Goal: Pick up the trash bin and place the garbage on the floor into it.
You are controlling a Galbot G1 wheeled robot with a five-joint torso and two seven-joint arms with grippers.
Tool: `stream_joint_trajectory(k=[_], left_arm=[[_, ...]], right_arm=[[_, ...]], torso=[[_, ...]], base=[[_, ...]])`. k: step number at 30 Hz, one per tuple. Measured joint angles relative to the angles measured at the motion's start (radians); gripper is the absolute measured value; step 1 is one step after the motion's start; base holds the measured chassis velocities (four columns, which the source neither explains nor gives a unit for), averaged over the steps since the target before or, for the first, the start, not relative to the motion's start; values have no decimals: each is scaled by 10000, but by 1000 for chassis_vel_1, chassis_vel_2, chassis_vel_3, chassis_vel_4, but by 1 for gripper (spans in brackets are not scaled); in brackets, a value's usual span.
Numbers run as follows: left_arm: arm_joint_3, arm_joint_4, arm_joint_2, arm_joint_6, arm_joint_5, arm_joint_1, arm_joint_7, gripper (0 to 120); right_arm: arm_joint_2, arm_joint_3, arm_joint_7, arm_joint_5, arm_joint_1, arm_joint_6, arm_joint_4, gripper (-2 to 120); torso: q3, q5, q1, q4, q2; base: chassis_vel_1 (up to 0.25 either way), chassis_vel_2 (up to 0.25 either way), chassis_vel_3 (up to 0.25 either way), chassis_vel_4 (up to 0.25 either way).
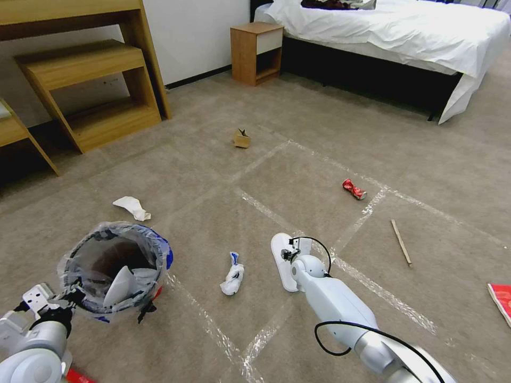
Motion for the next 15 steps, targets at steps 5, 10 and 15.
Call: stream_joint_trajectory(k=[5, 10, 15], left_arm=[[35, -2, -9, -3, 8, -14, 0, 1], [31, -63, -3, -11, 10, 63, 10, 1], [19, -94, -17, -28, 6, 87, 22, 1]], right_arm=[[93, 92, -145, -70, 41, 99, -300, 92], [328, 198, -389, -279, 102, 297, -710, 85], [516, 246, -546, -412, 149, 437, -942, 77]], torso=[[0, 0, 0, -1, 0], [0, 0, 0, 0, 0], [0, 1, 0, 0, 0]], base=[[0, 0, 0, 0], [0, 0, 0, 0], [0, 0, 0, 0]])
